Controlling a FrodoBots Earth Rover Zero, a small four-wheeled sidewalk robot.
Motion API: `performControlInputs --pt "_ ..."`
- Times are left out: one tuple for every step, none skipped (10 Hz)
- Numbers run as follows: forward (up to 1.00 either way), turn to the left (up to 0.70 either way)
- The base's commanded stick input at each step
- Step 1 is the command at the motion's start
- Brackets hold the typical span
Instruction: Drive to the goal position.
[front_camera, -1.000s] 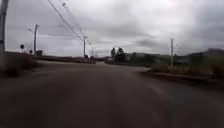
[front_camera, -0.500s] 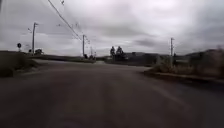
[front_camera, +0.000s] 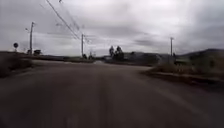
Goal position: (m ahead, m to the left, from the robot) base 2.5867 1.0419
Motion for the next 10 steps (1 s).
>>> performControlInputs --pt "0.7 0.0" --pt "0.7 0.0" --pt "0.7 0.0" --pt "0.7 0.0" --pt "0.7 0.0" --pt "0.7 0.0" --pt "0.7 0.0" --pt "0.7 0.0" --pt "0.7 0.0" --pt "0.7 0.0"
